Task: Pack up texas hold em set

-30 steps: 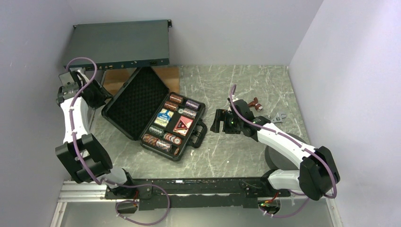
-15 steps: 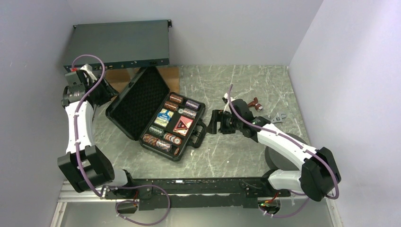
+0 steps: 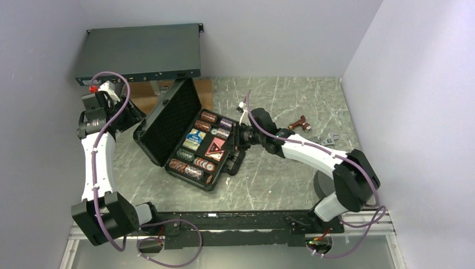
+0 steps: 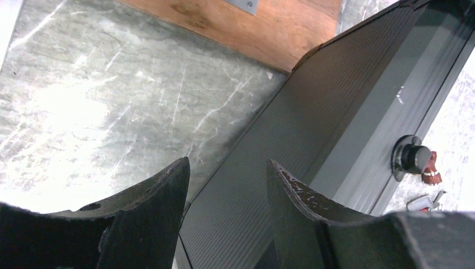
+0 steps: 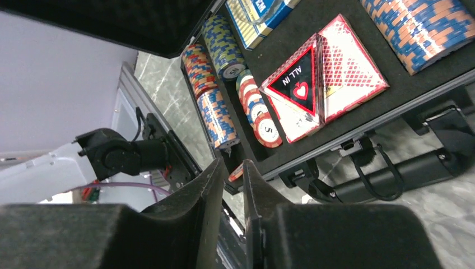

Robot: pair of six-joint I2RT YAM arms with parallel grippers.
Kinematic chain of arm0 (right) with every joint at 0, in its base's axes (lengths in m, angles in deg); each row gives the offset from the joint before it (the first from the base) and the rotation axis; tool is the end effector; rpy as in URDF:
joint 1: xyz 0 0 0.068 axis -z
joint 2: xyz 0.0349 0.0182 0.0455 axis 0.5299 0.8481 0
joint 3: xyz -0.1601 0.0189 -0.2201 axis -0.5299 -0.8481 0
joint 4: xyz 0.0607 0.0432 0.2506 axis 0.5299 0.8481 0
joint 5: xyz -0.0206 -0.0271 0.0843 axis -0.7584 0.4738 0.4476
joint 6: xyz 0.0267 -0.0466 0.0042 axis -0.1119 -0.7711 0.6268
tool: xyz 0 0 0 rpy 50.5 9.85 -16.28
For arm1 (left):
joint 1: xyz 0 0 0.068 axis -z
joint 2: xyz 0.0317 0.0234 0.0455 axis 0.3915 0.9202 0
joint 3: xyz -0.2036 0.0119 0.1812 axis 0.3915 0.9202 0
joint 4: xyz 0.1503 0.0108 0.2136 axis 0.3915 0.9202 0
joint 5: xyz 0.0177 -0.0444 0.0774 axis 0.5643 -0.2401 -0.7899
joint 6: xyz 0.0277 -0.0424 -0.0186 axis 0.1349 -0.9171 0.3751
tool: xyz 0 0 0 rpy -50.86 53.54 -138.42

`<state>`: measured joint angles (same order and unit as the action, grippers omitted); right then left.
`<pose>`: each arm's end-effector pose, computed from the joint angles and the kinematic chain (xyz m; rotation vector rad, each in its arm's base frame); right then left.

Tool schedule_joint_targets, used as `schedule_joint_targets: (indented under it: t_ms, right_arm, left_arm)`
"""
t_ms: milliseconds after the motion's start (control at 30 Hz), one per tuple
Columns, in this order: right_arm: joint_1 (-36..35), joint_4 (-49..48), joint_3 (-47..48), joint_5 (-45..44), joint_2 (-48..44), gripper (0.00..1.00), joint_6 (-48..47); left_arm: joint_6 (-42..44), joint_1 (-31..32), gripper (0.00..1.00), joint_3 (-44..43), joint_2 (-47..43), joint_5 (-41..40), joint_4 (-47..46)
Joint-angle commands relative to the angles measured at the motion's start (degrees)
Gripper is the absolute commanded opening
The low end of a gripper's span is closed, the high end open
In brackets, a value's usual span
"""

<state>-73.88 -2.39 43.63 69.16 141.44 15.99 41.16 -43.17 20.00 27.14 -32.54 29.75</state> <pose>0.2373 0.2320 0.2577 -0.3424 2.3249 1.2075 0.2512 0.0793 0.3415 -0.5942 2.1530 -0.3882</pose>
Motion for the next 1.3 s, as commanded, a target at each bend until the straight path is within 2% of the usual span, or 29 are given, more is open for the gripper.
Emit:
schedule_joint_targets:
  t_ms: [0,233,467,700,1000,1267]
  right_arm:
    - [-0.08,-7.58,2.86,4.07,4.05,0.2,5.21]
    - [-1.1,-10.52,7.54,7.18,9.87,0.22,8.83]
    - [-2.89,-10.16,20.31,6.25,16.93,0.33,12.28]
    - [-3.74,-10.63,29.38,7.01,22.88,0.34,15.4]
    - [-3.66,-10.05,25.05,6.26,20.14,0.34,14.85]
    - [-3.64,-9.73,17.59,3.54,13.28,0.33,15.07]
  left_arm:
    - [1.42,1.34,0.59,2.12,-3.81,2.88,1.85]
    - [0.51,3.26,0.59,5.11,-7.11,4.26,0.9]
    - [-1.46,5.78,0.59,8.12,-10.17,4.42,-0.95]
    - [-2.2,7.66,0.59,10.12,-12.6,4.33,-0.99]
    - [-0.86,10.41,0.6,12.64,-14.39,4.24,-0.4]
    - [-0.86,12.33,0.6,15.58,-16.79,5.2,-0.89]
